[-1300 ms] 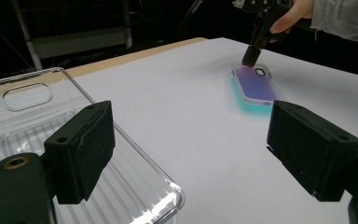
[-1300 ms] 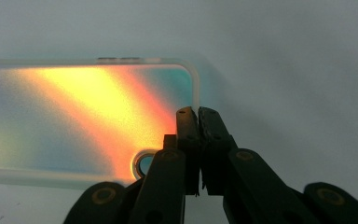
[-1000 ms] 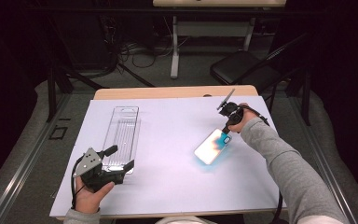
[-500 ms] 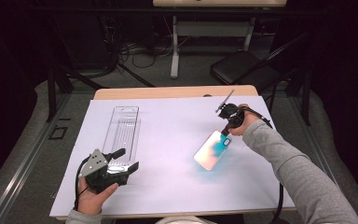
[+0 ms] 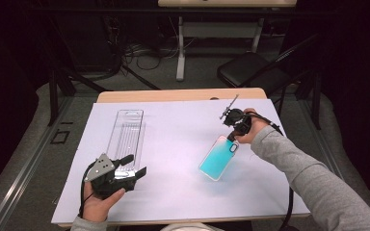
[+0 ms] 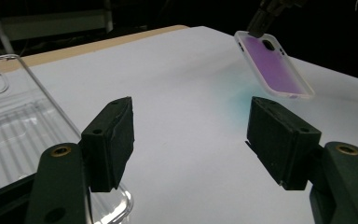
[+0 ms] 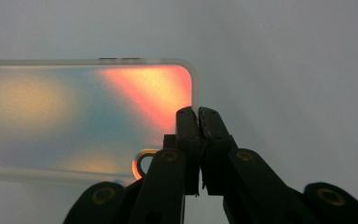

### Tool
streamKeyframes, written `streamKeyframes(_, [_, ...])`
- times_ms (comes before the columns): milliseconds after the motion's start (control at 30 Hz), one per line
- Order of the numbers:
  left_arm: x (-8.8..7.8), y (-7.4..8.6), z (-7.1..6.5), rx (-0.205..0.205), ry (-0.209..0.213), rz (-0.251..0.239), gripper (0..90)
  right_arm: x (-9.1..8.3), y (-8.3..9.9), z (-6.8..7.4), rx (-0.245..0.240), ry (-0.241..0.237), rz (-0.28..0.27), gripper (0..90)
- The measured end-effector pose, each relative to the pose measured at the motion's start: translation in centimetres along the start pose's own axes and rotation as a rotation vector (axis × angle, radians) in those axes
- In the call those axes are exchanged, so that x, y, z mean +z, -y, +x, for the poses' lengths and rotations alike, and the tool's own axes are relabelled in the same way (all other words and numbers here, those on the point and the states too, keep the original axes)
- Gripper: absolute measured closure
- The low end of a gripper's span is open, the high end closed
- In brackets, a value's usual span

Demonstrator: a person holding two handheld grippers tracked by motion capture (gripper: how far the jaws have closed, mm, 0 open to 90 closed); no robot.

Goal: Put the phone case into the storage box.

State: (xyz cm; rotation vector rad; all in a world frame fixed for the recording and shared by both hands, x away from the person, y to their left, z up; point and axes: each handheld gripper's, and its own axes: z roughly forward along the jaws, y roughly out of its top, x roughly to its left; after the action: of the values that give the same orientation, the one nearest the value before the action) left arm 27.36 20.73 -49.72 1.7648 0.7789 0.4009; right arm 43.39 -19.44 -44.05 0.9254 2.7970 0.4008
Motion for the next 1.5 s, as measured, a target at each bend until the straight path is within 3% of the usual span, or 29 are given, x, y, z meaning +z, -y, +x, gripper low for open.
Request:
streamKeyframes(100, [0.0,-0.1,-0.1,0.004,-0.019,0.003,33.0,-0.8,-0.4,0.7,-0.016,0.010,-0.014,87.9])
streamKeyframes(433, [-0.1,-0.1,0.1,-0.022,-0.014,0.012,33.0,-2.6,-2.4,3.0,-0.100,0.066,-0.046,87.9])
streamKeyframes(633, [0.0,-0.1,0.0,-0.017,-0.024,0.018,33.0,-3.3,-3.4,3.9,-0.138,0.080,-0.061,87.9])
streamKeyframes(900, [0.2,-0.2,0.0,-0.032,-0.030,-0.001,33.0,-3.6,-4.5,4.7,-0.168,0.083,-0.083,87.9])
streamKeyframes(1500, [2.4,-1.4,-0.2,-0.067,0.003,0.052,33.0,-2.9,-5.9,6.5,-0.238,0.099,-0.096,87.8])
